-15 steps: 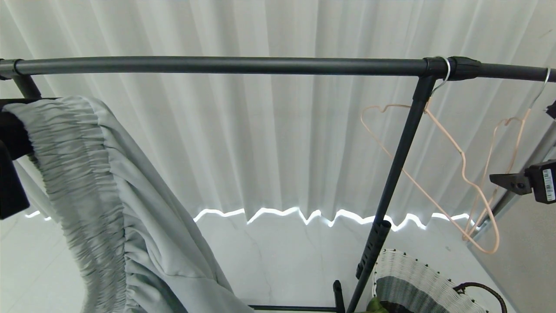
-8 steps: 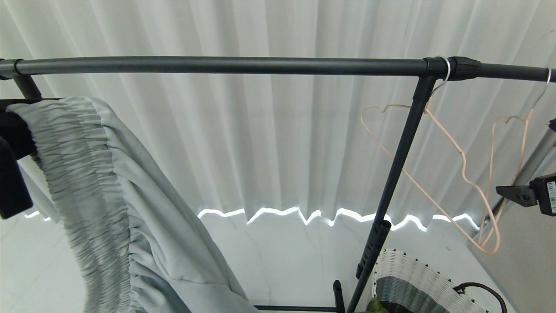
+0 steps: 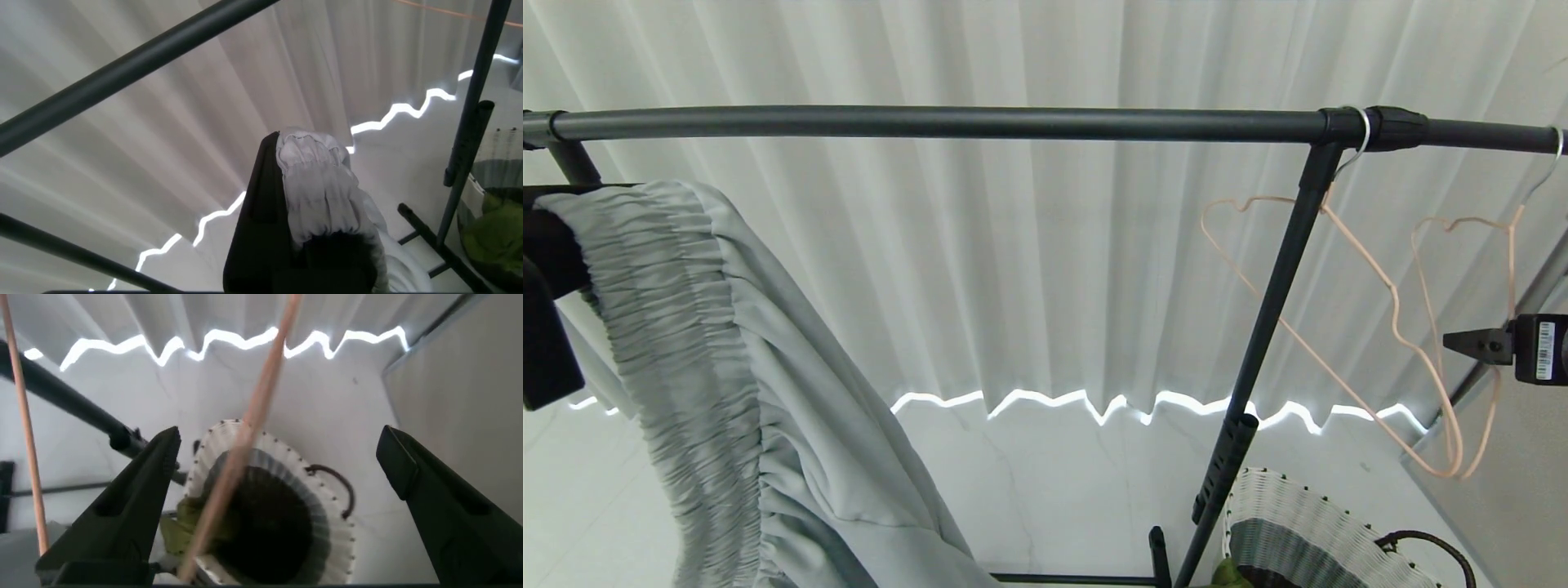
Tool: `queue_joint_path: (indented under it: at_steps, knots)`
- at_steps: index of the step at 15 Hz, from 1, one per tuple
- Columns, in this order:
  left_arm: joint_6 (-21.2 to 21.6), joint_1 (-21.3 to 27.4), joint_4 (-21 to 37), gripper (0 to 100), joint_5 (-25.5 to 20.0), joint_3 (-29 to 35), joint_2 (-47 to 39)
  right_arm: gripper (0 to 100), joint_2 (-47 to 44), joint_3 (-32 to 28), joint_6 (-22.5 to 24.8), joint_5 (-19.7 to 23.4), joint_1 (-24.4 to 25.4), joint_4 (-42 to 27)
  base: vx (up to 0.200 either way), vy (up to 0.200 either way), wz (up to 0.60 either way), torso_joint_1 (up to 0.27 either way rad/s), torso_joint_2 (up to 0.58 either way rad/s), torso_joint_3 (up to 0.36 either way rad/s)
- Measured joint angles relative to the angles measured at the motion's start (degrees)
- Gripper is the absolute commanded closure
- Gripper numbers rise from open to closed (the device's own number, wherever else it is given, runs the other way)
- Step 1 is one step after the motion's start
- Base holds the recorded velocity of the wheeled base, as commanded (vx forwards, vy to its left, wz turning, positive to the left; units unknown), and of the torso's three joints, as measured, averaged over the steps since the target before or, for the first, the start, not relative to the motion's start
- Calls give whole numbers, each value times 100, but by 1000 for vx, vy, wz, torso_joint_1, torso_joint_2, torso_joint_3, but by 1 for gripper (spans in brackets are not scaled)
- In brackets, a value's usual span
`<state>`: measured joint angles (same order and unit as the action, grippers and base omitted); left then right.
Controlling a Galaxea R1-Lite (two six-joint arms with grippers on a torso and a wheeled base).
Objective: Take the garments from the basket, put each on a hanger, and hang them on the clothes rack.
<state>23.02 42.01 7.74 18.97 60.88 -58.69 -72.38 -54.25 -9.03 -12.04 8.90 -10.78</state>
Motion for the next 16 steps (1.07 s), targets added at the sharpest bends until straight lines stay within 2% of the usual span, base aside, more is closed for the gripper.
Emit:
queue_joint_path:
  at_steps: [4,7,8,16]
  knots:
    - [2,0,-2,100,-1,2,0,0,-336,-27,-352,0,-35,33,0,0,0,0,0,0]
    - [2,0,-2,100,0,4,-2,0,-625,-184,-407,6,-183,117,0,0,0,0,0,0]
    - [0,0,-2,100,0,2,-5,100,-701,-217,-407,9,-234,118,0,0,0,0,0,0]
    - [0,0,0,100,0,-5,-77,100,-837,-256,-407,12,-350,110,0,0,0,0,0,0]
